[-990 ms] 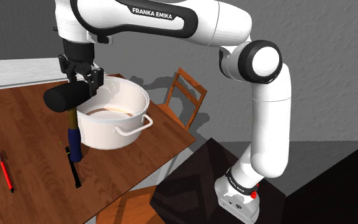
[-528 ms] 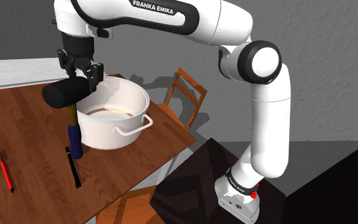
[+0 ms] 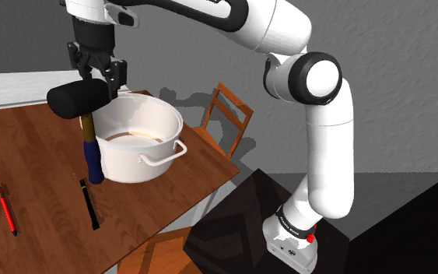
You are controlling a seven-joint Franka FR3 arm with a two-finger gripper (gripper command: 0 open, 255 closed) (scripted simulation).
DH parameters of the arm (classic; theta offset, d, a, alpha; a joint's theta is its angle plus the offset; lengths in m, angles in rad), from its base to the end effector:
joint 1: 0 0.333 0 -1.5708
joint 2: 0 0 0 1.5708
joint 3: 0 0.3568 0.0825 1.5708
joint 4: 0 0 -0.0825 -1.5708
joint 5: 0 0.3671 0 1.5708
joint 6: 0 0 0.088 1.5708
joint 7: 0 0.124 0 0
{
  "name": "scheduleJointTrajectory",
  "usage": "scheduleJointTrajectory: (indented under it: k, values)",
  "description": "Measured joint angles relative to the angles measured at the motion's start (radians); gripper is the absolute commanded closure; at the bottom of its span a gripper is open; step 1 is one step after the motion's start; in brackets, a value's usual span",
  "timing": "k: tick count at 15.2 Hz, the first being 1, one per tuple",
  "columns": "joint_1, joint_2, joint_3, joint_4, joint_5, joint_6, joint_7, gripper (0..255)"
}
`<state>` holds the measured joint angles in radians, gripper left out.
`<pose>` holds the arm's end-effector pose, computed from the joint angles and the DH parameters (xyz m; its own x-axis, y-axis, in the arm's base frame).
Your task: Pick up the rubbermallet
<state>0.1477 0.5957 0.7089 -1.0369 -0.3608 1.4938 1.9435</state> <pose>0.5900 0.3723 0.5640 0.3632 -0.9317 -0.0046 -0.9314 -0.3632 0.0258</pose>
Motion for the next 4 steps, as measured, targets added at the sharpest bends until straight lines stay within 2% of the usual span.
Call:
scheduleJointTrajectory:
  k: [4]
  values:
    - [0.037,0.029,-0.009,0.103,-0.015,-0.068,-0.008,255]
